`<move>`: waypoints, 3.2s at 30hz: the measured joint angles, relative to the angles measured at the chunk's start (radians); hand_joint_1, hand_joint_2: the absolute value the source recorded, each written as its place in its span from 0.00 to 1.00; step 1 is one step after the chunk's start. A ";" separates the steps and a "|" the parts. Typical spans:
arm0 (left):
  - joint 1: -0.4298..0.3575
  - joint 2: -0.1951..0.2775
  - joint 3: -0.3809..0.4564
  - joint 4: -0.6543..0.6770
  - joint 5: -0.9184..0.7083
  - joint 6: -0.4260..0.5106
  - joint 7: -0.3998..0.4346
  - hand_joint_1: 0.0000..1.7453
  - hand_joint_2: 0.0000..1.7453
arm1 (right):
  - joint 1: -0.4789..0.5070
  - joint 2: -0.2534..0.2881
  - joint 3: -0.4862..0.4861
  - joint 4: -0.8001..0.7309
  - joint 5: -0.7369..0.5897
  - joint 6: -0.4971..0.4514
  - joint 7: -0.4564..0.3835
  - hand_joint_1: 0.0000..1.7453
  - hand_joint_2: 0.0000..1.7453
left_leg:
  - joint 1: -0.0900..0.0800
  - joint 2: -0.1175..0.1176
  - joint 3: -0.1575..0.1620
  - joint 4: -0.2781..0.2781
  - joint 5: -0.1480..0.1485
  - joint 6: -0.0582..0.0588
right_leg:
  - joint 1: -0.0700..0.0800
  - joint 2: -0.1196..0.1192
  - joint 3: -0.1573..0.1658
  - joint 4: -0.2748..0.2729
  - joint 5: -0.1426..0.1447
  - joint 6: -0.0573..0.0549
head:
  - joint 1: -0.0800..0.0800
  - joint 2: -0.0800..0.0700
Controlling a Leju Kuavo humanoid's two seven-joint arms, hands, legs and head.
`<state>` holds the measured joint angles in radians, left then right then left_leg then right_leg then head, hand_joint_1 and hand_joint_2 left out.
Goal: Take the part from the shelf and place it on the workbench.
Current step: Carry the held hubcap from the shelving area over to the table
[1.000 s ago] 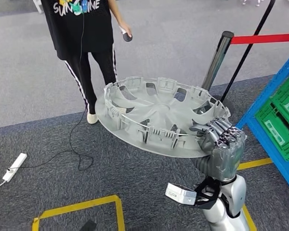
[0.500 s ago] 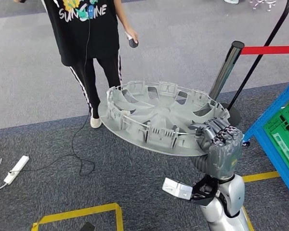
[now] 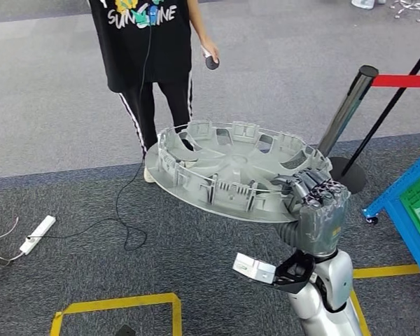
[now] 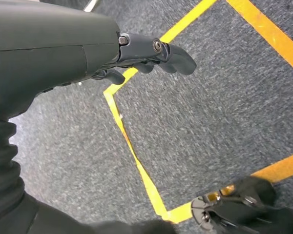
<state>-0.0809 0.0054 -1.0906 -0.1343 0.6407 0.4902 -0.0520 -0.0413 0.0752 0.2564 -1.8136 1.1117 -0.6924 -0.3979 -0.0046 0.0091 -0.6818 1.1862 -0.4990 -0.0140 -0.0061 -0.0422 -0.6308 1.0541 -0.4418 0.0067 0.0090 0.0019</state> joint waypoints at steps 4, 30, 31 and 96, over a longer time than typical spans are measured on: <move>-0.003 -0.001 0.000 0.000 0.004 -0.004 -0.001 0.00 1.00 | -0.007 0.000 -0.001 0.005 0.008 0.000 0.005 1.00 1.00 | -0.012 0.038 0.079 -0.178 0.066 0.017 | 0.007 -0.045 0.010 0.000 -0.012 0.019 | 0.001 0.000; 0.000 0.000 -0.002 0.000 0.010 -0.024 0.010 0.00 1.00 | -0.035 -0.020 0.002 0.057 0.004 0.000 0.049 1.00 1.00 | -0.004 0.026 0.028 -0.089 0.064 -0.006 | 0.001 -0.028 0.031 -0.007 -0.017 0.000 | -0.007 0.000; -0.002 0.000 -0.002 0.000 0.010 -0.024 0.010 0.00 1.00 | -0.037 -0.021 0.002 0.058 0.005 0.000 0.051 1.00 1.00 | -0.008 0.047 0.055 -0.141 0.079 -0.002 | 0.004 -0.038 0.032 -0.006 -0.019 0.004 | -0.007 0.000; -0.004 -0.003 -0.003 0.000 0.020 -0.039 0.028 0.00 1.00 | -0.098 -0.097 0.069 0.103 0.017 0.000 0.158 1.00 1.00 | -0.006 0.026 0.056 -0.181 0.094 0.013 | 0.010 -0.030 0.056 -0.022 -0.030 0.029 | -0.009 0.000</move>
<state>-0.0852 0.0020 -1.0932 -0.1339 0.6608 0.4513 -0.0244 -0.1392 -0.0215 0.3253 -1.7102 1.1289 -0.6920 -0.2402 -0.0105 0.0353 -0.6260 1.0050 -0.4055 -0.0010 0.0034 -0.0721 -0.5744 1.0319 -0.4714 0.0357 -0.0001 0.0019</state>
